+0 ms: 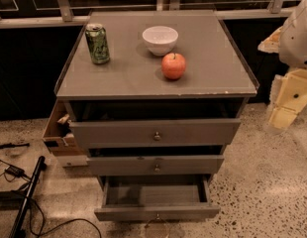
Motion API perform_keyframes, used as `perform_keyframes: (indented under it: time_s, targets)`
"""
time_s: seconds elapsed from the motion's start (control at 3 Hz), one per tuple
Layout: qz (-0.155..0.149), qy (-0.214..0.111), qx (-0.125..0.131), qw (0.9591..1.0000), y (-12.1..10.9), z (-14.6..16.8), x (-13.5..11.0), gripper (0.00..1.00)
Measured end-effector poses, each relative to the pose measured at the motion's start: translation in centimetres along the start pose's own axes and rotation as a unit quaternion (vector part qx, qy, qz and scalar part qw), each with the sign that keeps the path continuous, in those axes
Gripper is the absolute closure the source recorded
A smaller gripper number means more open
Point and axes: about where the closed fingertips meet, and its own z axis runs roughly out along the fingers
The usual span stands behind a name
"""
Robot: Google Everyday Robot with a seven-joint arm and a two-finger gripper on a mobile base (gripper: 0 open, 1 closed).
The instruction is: Close bottom drawer
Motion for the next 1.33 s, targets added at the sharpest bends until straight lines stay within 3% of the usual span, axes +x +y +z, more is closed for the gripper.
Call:
perform_keyframes:
  time_s: [0.33, 0.67, 1.0, 1.33]
  targets:
    - [0.000, 0.000, 0.000, 1.0000, 0.0, 0.0, 0.0, 0.00]
    - [0.002, -0.004, 0.004, 1.0000, 0.1, 0.4, 0.0, 0.17]
    - [0.016, -0.029, -0.004, 0.9994, 1.5, 2.8, 0.1, 0.40]
    - [0.046, -0.072, -0.032, 0.9958, 3.9, 9.9, 1.0, 0.64]
